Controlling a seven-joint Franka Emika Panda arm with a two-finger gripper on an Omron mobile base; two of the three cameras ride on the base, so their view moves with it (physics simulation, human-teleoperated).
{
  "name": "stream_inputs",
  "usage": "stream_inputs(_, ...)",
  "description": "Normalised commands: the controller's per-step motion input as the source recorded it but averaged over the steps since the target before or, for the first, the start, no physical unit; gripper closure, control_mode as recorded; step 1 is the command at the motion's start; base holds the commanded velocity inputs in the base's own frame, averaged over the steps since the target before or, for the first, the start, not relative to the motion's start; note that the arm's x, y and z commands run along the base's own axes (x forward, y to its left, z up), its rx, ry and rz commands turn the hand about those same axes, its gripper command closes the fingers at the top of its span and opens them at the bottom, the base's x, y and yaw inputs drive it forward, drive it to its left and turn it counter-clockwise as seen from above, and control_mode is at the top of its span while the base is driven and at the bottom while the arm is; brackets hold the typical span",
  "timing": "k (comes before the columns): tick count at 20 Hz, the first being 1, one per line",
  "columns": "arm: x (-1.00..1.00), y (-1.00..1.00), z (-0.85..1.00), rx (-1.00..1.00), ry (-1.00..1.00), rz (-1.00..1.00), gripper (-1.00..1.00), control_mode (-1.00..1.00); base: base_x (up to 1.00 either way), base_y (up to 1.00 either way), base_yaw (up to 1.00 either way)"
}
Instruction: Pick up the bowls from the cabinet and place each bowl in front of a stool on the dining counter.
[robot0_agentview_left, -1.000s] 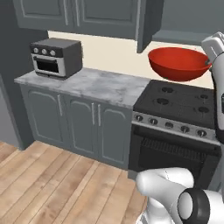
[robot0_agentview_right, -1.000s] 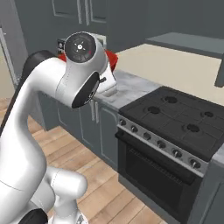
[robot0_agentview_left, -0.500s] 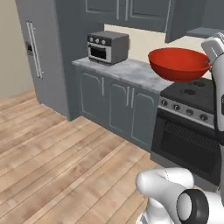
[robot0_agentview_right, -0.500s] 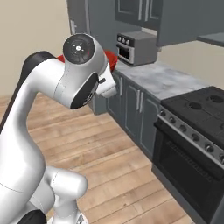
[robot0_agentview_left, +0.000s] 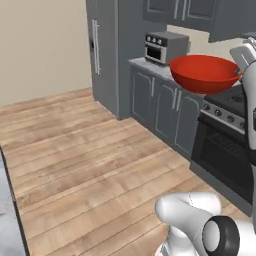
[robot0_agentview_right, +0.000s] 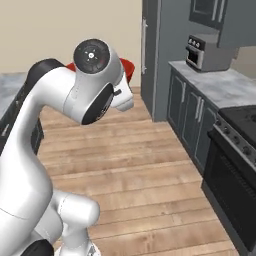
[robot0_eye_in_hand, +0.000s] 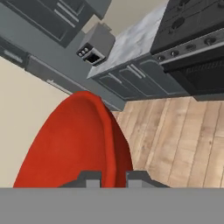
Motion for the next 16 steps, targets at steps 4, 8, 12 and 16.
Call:
stream_inputs(4, 0.00, 0.00, 0.00, 0.00, 0.00, 0.00, 1.00, 1.00, -1.00, -0.03, 0.41)
stream_inputs(8, 0.00, 0.00, 0.00, 0.00, 0.00, 0.00, 1.00, 1.00, -1.00, -0.09, 0.39)
stream_inputs(12, 0.00, 0.00, 0.00, 0.00, 0.00, 0.00, 1.00, 1.00, -1.00, -0.07, 0.31)
stream_inputs(16, 0.00, 0.00, 0.00, 0.00, 0.00, 0.00, 1.00, 1.00, -1.00, 0.00, 0.25)
